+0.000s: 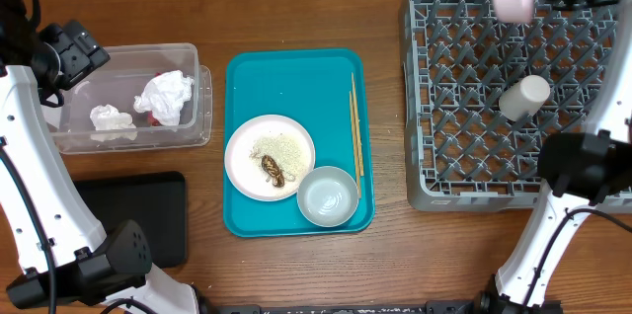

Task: Sort waste into correct bins and load items into the dishwasher
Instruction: 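Lift the pink bowl and carry it to the back of the rack, then set the pink bowl down in the rack and release it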

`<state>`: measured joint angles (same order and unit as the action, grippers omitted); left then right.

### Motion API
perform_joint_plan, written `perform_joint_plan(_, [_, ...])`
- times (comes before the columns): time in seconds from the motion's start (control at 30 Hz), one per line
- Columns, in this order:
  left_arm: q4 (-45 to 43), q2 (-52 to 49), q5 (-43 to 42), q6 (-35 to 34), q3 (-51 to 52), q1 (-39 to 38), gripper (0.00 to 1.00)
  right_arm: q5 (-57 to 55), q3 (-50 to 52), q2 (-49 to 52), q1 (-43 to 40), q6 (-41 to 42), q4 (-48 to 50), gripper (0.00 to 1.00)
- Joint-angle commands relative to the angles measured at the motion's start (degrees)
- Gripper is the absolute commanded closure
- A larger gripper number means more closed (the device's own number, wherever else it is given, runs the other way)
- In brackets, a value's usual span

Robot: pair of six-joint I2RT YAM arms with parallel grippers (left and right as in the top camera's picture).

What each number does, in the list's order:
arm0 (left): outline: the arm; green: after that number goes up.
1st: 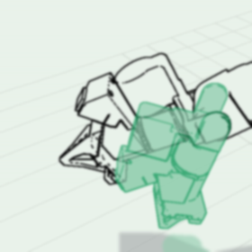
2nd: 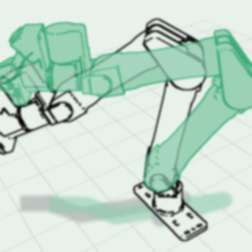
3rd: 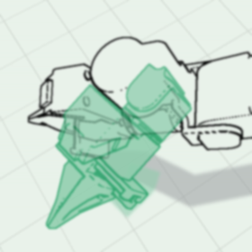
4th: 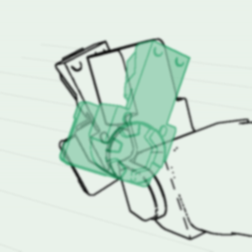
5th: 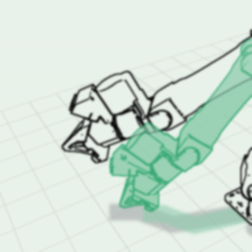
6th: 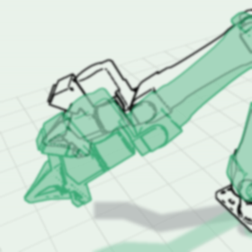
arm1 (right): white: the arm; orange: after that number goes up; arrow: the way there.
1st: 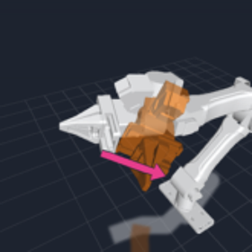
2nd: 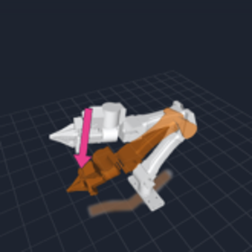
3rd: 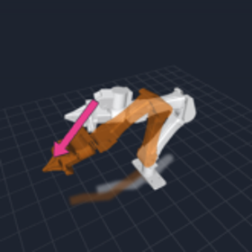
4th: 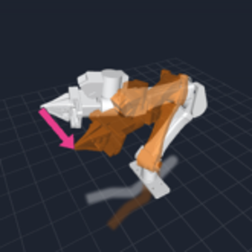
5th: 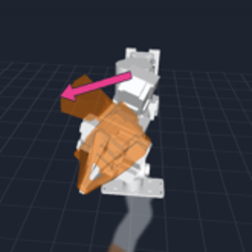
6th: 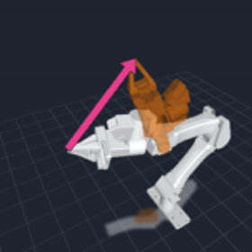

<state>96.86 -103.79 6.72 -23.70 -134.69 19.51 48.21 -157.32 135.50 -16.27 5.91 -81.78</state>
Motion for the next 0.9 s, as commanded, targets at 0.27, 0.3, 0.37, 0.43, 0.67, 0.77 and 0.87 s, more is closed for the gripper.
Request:
perform_joint_plan(0.27, [-0.07, 0.09, 0.74, -0.55, -0.02, -0.04, 0.0, 17.92, 22.58, -0.87, 3.41, 5.86, 20.11, 0.96])
perform_joint_plan(0.3, [-0.07, 0.09, 0.74, -0.55, -0.02, -0.04, 0.0, 17.92, 24.94, -0.87, 3.41, 8.22, 22.56, 0.96])
perform_joint_plan(0.37, [-0.07, 0.09, 0.74, -0.55, -0.02, -0.04, 0.0, 17.92, 27.08, -0.87, 3.28, 10.32, 24.74, 0.96])
perform_joint_plan(0.43, [-0.07, 0.09, 0.74, -0.55, -0.02, -0.04, 0.0, 17.92, 28.59, -0.87, 3.08, 11.32, 26.1, 0.96])
perform_joint_plan(0.67, [-0.07, 0.09, 0.74, -0.55, -0.02, -0.04, 0.0, 16.04, 32.79, -0.79, 3.15, 12.22, 27.87, 0.96])
perform_joint_plan(0.77, [-0.07, 0.09, 0.74, -0.55, -0.02, -0.04, 0.0, 10.49, 32.98, -0.79, 2.38, 14.64, 27.04, 0.96])
perform_joint_plan(0.87, [-0.07, 0.09, 0.74, -0.55, -0.02, -0.04, 0.0, 8.17, 32.96, -0.79, 1.11, 15.58, 27.1, 0.96])
